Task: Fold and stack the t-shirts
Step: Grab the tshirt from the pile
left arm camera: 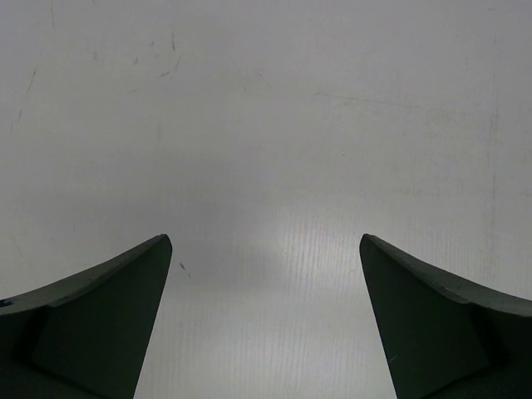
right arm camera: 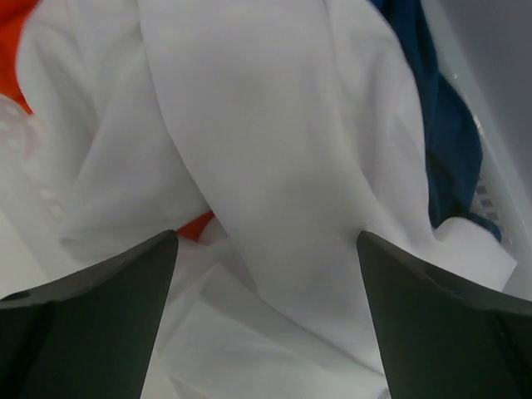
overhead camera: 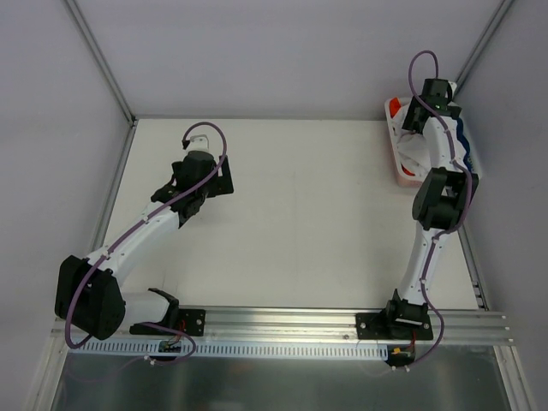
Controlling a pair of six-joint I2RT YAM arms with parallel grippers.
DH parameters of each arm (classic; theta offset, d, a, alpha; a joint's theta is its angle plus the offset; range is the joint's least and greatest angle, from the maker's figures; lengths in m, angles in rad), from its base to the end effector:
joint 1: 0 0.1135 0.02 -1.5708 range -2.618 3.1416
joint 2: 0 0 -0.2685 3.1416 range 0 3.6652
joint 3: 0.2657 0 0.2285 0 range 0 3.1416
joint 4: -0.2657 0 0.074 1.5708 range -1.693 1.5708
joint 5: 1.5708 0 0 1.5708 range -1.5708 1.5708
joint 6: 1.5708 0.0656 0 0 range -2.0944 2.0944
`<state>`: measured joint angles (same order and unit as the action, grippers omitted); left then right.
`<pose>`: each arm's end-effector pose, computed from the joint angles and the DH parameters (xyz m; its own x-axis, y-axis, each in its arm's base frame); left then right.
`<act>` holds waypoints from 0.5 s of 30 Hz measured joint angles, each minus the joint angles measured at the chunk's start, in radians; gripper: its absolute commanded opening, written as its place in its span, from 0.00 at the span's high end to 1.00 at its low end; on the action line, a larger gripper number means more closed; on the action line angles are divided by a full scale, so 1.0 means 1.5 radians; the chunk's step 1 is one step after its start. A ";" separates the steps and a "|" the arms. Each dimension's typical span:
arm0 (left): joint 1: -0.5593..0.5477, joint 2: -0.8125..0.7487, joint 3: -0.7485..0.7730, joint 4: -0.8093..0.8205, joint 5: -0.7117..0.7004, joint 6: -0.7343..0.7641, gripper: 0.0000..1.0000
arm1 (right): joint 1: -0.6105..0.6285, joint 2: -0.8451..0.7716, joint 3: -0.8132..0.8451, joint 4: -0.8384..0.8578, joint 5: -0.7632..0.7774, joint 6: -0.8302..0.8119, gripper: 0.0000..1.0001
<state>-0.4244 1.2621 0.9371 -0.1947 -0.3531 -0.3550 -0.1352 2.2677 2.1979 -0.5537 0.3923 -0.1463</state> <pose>0.2683 -0.0963 0.2884 -0.4636 -0.1484 -0.8735 -0.0515 0.9887 -0.1407 0.5176 -0.0957 0.2853 -0.6354 -0.0495 -0.7706 0.3432 0.8759 -0.3392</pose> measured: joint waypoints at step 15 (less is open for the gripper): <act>0.000 0.000 -0.003 0.004 0.003 0.000 0.01 | 0.009 -0.056 -0.134 -0.008 -0.007 0.002 0.92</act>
<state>-0.4244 1.2621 0.9321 -0.1883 -0.3489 -0.3553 -0.1211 2.1834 1.9976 -0.5659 0.3817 -0.1432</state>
